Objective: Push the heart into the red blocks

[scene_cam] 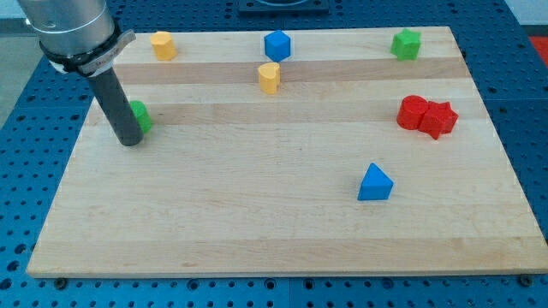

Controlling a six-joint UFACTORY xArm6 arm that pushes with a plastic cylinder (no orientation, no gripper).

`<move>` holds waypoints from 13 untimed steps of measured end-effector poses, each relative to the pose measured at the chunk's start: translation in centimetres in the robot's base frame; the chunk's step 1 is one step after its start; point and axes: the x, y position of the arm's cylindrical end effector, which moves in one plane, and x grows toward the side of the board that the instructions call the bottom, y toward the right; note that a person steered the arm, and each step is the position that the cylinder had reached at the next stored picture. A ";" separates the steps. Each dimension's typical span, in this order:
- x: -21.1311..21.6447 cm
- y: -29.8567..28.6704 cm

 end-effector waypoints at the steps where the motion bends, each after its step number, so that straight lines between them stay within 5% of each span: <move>1: 1.5 4.2; 3: 2.4 16.0; 6: -4.9 24.5; 11: -10.3 14.3; 13: -12.4 16.1</move>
